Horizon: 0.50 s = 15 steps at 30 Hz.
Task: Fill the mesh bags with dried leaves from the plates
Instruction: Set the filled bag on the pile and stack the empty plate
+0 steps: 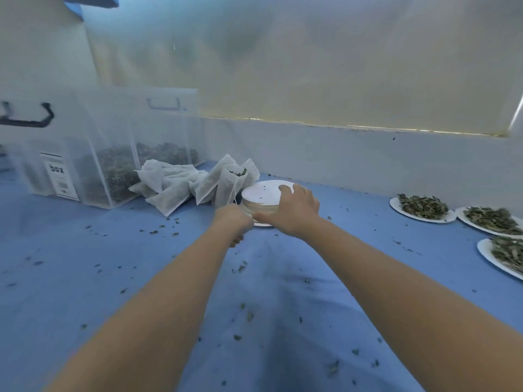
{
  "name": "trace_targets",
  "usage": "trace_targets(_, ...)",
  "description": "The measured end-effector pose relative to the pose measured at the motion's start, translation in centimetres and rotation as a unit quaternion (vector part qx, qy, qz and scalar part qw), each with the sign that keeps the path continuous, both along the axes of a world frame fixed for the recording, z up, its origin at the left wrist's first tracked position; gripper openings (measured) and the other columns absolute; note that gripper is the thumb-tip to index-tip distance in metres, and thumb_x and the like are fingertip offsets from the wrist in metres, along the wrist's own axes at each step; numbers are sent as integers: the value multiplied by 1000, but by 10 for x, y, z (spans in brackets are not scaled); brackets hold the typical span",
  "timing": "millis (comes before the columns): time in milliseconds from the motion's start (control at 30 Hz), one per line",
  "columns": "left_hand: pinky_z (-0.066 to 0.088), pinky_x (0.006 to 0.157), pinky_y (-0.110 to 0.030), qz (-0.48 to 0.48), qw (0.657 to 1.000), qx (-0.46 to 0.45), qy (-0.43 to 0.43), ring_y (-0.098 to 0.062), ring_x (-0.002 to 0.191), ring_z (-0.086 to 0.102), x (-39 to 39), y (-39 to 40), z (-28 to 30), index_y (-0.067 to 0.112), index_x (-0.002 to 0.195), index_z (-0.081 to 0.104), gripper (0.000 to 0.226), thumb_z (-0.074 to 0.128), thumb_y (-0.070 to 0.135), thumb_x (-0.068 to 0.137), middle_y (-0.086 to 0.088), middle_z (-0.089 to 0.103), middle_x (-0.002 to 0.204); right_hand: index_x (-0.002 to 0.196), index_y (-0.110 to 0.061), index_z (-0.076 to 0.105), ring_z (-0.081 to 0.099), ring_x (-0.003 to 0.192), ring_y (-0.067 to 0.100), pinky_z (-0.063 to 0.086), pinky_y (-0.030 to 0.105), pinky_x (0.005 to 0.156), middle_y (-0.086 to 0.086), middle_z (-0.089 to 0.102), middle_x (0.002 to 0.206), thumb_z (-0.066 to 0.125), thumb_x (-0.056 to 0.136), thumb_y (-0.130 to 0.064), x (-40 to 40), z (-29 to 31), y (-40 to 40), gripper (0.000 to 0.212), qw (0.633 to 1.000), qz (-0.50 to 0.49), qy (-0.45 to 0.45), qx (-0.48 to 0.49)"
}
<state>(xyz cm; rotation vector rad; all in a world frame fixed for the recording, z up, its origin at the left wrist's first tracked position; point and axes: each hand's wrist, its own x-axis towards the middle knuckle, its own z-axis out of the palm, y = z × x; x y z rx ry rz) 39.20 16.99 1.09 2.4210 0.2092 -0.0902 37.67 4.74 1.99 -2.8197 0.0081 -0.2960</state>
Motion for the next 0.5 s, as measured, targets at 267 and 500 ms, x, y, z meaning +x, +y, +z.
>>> trace_targets(267,53,68,-34,-88,991,-32,-100,-29,86,65,-138,-54,19,-2,98,62,24,43,9,86,-16,67,96,142,-17,32,26,133,30,23,43,106,9,34,144,45,83,-67,-154,26,-43,78,998,-28,1,48)
trace_targets(500,50,66,-38,-203,967,-34,-151,-30,77,63,-252,-133,11,6,84,58,12,46,4,85,-20,65,84,145,-21,27,24,135,29,23,41,107,9,27,149,34,99,-24,-279,13,-106,47,1000,-26,-4,-4)
